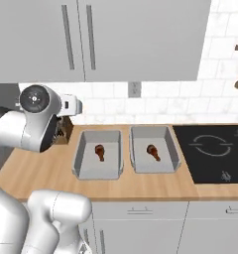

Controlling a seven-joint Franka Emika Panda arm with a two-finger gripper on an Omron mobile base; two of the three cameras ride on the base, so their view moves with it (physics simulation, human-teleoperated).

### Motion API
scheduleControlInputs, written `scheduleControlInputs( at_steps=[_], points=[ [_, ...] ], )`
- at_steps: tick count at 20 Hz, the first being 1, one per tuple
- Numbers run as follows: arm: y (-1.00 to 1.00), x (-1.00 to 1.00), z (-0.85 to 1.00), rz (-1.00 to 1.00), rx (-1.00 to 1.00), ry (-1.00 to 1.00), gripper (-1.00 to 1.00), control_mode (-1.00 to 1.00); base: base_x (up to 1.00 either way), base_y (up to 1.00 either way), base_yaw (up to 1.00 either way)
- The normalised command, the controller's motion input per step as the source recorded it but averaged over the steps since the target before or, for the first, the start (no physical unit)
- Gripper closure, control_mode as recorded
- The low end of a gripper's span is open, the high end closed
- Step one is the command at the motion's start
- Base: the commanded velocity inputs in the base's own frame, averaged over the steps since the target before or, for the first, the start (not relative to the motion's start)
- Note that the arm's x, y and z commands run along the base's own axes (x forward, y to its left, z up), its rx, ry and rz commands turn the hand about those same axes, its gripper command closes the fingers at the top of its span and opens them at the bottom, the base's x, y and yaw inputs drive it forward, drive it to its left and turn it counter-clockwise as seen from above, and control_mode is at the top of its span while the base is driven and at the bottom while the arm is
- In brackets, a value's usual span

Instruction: Place one squash and one chicken drumstick in each tupperware on the nearby counter, to pack two identical lunches.

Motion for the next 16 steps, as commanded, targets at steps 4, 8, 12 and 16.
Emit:
scheduleControlInputs(
  at_steps=[4,8,12,16],
  points=[
    [-0.27,0.05,-0.88,0.18,-0.09,0.27,1.00,-1.00,0.00,0.00,0.00],
    [-0.24,0.38,-0.92,0.00,-0.13,0.43,1.00,-1.00,0.00,0.00,0.00],
    [0.00,0.88,-0.85,0.06,-0.09,0.22,1.00,-1.00,0.00,0.00,0.00],
    [-0.16,0.82,-0.68,0.01,-0.04,0.07,1.00,-1.00,0.00,0.00,0.00]
  ],
)
